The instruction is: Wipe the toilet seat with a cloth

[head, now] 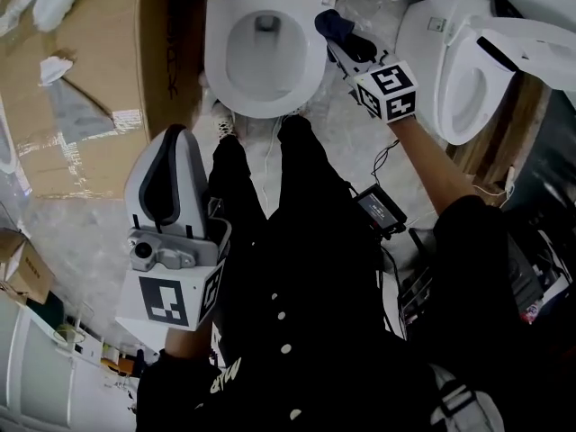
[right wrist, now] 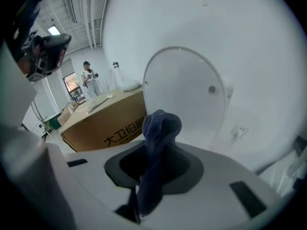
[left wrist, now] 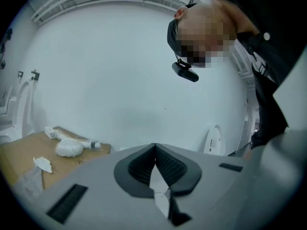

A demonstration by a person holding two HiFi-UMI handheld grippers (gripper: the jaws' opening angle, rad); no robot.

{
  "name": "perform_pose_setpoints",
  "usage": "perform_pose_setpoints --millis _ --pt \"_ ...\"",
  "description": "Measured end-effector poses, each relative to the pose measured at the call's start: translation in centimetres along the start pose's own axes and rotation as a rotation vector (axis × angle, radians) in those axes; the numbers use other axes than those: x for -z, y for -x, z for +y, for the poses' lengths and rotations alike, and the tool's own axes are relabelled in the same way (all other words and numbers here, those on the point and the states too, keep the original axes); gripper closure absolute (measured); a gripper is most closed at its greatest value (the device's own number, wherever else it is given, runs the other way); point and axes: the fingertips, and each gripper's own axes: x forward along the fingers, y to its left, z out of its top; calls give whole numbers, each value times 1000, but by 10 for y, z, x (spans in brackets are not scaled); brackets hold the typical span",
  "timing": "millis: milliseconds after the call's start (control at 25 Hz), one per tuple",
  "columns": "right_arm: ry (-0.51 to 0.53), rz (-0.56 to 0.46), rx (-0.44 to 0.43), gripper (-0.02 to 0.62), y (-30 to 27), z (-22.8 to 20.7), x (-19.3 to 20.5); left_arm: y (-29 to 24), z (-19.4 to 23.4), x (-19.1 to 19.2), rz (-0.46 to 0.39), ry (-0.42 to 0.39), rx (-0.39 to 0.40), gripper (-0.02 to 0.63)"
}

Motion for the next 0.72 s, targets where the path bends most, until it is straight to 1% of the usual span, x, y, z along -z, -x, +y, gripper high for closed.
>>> perform_pose_setpoints --millis 160,280,440,560,720 --pt "106 -102 16 511 66 15 -40 13 -8 -26 -10 -32 0 598" --pt "157 -190 81 511 117 11 -76 21 -11 -46 -22 -69 -8 598" --pt "130 -298 181 511 188 -3 -106 37 -17 -74 -59 -104 -22 598" --pt "137 -382 240 511 235 -8 -125 46 -18 -93 -86 -131 -38 598" --pt "96 -459 371 511 303 -18 -135 60 -18 -123 -141 -142 -49 598"
